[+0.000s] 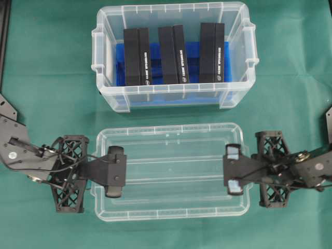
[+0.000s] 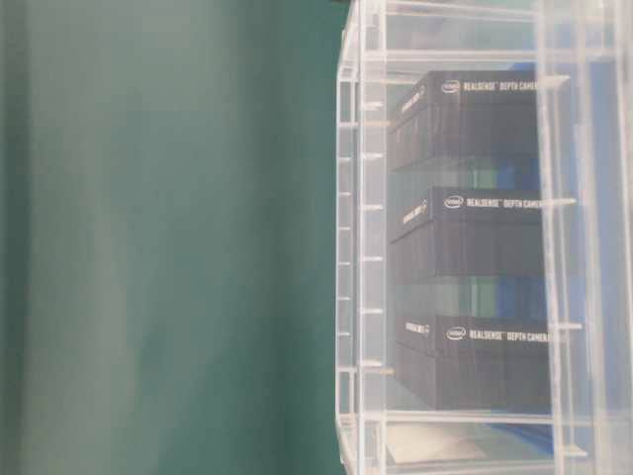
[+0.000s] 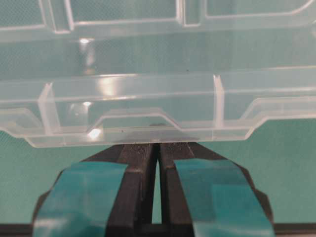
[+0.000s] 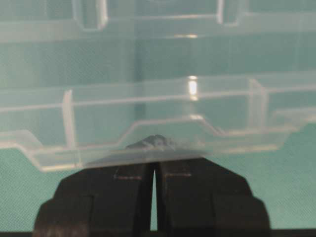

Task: Clamp the lid of the box with both arms, then lift and open it.
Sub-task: 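Lower the lid onto the table in front of the box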

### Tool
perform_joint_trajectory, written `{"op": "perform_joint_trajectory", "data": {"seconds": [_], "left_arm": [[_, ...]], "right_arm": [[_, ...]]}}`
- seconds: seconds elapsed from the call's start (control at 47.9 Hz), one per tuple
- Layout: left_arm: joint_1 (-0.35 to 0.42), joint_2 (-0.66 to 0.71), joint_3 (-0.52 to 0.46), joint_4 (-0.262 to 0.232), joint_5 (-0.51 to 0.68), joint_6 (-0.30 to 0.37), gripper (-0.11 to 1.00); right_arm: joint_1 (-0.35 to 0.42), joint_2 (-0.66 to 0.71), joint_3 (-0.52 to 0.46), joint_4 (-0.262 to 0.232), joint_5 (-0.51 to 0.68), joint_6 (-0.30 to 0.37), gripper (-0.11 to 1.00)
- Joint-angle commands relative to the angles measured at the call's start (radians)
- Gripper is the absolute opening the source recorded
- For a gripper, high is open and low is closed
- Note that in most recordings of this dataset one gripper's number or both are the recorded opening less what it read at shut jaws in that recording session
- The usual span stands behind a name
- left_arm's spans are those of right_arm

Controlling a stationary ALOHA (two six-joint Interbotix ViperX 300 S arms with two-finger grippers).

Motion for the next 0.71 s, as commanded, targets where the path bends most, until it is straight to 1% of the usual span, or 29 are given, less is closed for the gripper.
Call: {"op": "perform_joint_trajectory", "data": {"seconds": [0.0, 0.23, 0.355, 0.689], "left_arm": [[-0.015, -0.051, 0.015, 0.008, -0.02, -0.012, 0.01], [-0.066, -0.12, 0.106, 0.006, -0.018, -0.071, 0.01], [-0.078, -0.146, 0.13, 0.006, -0.014, -0.087, 0.01], [-0.077, -0.152, 0.135, 0.011, -0.014, -0.091, 0.01]], "right_arm": [[0.003, -0.063, 0.015, -0.009, 0.008, 0.011, 0.0], [0.02, -0.167, 0.107, -0.009, 0.025, 0.06, 0.0], [0.026, -0.216, 0.149, -0.009, 0.031, 0.086, 0.0], [0.026, -0.23, 0.15, -0.015, 0.028, 0.086, 0.0]]}}
